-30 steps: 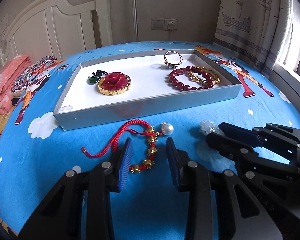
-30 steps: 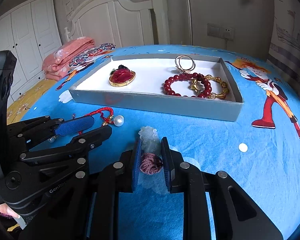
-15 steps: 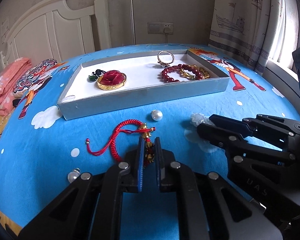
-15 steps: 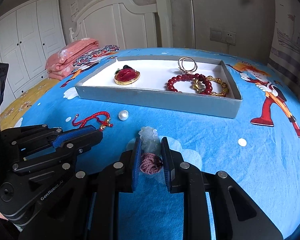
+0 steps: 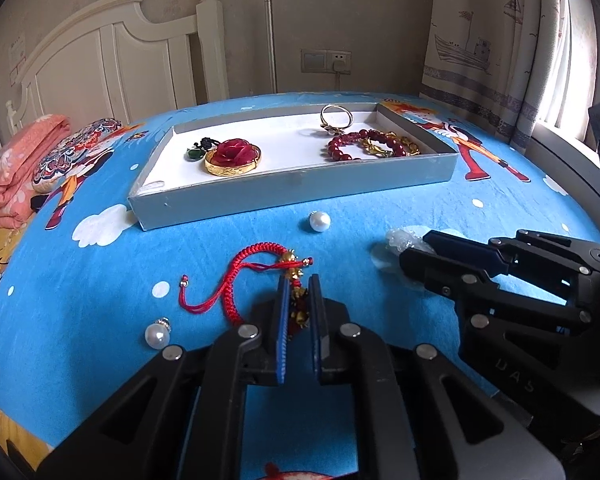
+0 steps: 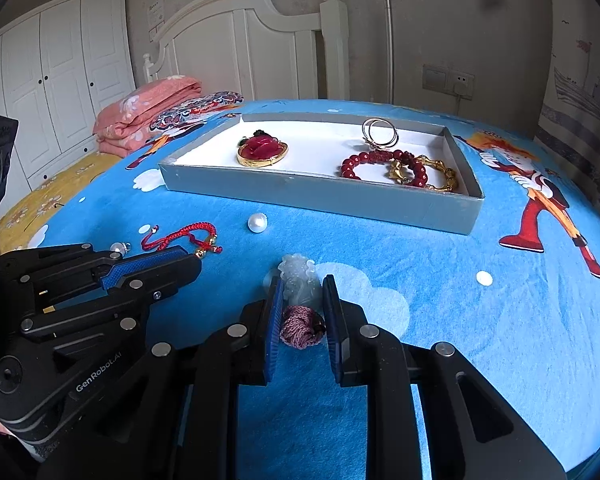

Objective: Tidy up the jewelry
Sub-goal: 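Carry both held items over the tray and lower them inside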

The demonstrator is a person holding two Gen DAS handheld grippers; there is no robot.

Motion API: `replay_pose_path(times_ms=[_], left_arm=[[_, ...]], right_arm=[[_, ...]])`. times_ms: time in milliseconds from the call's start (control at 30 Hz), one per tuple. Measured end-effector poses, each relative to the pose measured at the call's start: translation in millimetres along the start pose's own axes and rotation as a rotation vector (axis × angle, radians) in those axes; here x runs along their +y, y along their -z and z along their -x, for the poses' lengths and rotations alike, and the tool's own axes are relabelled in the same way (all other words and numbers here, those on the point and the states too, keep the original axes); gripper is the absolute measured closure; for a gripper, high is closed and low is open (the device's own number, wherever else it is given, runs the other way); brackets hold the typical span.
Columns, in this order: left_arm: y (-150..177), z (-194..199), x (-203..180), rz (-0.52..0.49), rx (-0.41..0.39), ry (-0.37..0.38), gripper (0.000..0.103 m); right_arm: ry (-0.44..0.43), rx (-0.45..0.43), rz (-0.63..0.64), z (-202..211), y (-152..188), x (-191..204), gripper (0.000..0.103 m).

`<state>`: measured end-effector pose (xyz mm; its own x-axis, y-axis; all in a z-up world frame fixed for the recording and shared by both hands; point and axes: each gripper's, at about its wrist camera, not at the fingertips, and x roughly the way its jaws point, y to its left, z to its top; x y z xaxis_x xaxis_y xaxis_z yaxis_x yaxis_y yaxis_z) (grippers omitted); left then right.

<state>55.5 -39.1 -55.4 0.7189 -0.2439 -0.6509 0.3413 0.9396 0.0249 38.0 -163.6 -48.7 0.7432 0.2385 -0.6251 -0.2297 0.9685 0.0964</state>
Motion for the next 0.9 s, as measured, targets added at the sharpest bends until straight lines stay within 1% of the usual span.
replay_pose_path(times_ms=[167, 300, 433, 667, 900], left_arm=[[3, 12, 3, 0.022, -0.03, -0.025, 0.094], [8, 21, 8, 0.053, -0.056, -0.057, 0.094], [12, 28, 12, 0.068, -0.073, -0.069, 0.094], [6, 52, 10, 0.061, -0.18, -0.11, 0.094], [5, 57, 11, 0.065, -0.199, -0.12, 0.094]], right_arm=[[0.011, -0.011, 0.016, 8, 5, 7, 0.083], [0.035, -0.033, 0.02, 15, 4, 11, 0.083], [0.058, -0.054, 0.026, 22, 4, 14, 0.083], [0.096, -0.115, 0.031, 37, -5, 19, 0.083], [0.104, -0.131, 0.024, 42, -9, 18, 0.083]])
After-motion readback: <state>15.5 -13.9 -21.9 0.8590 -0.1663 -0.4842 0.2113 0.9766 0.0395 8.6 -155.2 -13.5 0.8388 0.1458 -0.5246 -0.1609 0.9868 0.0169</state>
